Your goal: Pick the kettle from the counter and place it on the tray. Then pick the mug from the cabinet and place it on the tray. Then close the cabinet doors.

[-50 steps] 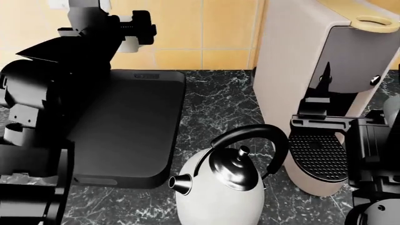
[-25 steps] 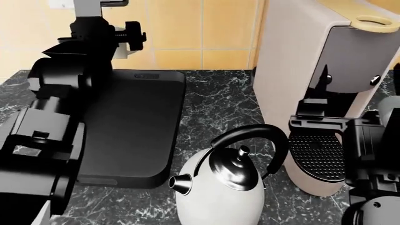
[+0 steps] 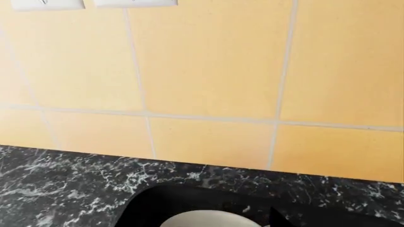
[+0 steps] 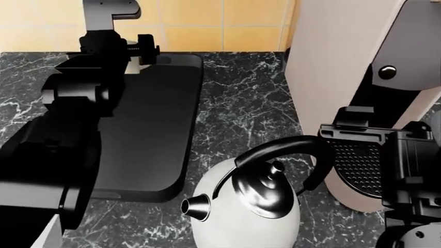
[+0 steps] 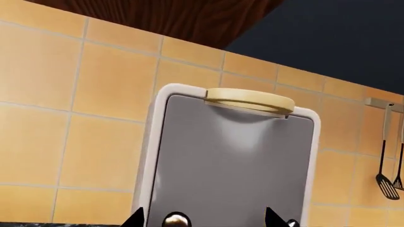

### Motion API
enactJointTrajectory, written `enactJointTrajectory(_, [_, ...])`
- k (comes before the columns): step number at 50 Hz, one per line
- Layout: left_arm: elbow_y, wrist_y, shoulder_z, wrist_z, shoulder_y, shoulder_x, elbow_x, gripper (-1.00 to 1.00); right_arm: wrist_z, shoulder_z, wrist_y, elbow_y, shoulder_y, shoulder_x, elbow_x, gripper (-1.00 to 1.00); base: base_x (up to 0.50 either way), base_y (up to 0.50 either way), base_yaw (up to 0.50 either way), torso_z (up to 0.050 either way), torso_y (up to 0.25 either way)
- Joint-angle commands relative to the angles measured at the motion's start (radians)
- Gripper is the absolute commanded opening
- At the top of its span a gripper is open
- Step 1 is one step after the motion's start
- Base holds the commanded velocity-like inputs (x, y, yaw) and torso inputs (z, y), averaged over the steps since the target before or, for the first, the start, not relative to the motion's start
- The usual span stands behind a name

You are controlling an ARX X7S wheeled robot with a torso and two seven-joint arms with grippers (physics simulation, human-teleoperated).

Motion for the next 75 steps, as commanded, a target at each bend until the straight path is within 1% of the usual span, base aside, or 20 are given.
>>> enactJointTrajectory(1, [-0.010,0.015,-0.037,0.007,-0.015,0.004,0.025,-1.00,-0.046,-0.033,0.002,0.076,-0.010,-0.014,0.016,1.00,0.02,0.00,0.00,0.000,0.000])
enactJointTrajectory(7, [-0.010,0.007,-0.046,0.015,-0.011,0.006,0.040,-1.00,-0.045,-0.032,0.001,0.073,-0.014,-0.012,0.013,1.00,0.01,0.00,0.00,0.000,-0.004])
enactJointTrajectory(8, [-0.011,0.005,-0.048,0.016,-0.011,0.006,0.043,1.00,-0.046,-0.031,0.000,0.075,-0.015,-0.012,0.013,1.00,0.00,0.00,0.00,0.000,0.000])
enactJointTrajectory(31, [0.011,0.009,-0.106,0.043,-0.018,-0.001,0.072,1.00,-0.051,-0.026,0.006,0.084,-0.022,-0.025,0.011,1.00,0.01,0.00,0.00,0.000,-0.005])
enactJointTrajectory(37, [0.258,-0.101,-0.114,0.036,0.055,-0.028,0.045,1.00,-0.050,-0.025,0.007,0.081,-0.024,-0.025,0.011,1.00,0.01,0.00,0.00,0.000,0.098])
enactJointTrajectory(43, [0.434,-0.209,-0.109,0.042,0.099,-0.047,0.022,1.00,-0.049,-0.022,0.006,0.076,-0.027,-0.021,0.010,1.00,0.00,0.00,0.00,0.000,0.250])
enactJointTrajectory(55, [0.688,-0.352,-0.110,0.039,0.164,-0.084,-0.022,1.00,-0.044,-0.019,0.014,0.068,-0.029,-0.026,0.009,1.00,0.00,0.00,0.00,0.000,0.250])
enactJointTrajectory(61, [0.847,-0.429,-0.105,0.050,0.219,-0.110,-0.054,1.00,-0.041,-0.019,0.015,0.061,-0.033,-0.024,0.005,1.00,0.00,0.00,0.00,0.000,0.250])
enactJointTrajectory(65, [0.985,-0.500,-0.113,0.068,0.266,-0.138,-0.100,1.00,-0.040,-0.018,0.007,0.060,-0.041,-0.017,0.001,1.00,0.00,0.00,0.00,0.000,0.250])
enactJointTrajectory(69, [1.172,-0.600,-0.123,0.100,0.326,-0.180,-0.173,1.00,-0.037,-0.018,0.004,0.053,-0.046,-0.013,-0.003,1.00,0.00,0.00,0.00,0.000,0.058])
enactJointTrajectory(75, [1.499,-0.763,-0.182,0.163,0.421,-0.265,-0.348,1.00,-0.033,-0.016,0.002,0.043,-0.050,-0.007,-0.006,1.00,0.00,0.00,0.00,0.000,0.000])
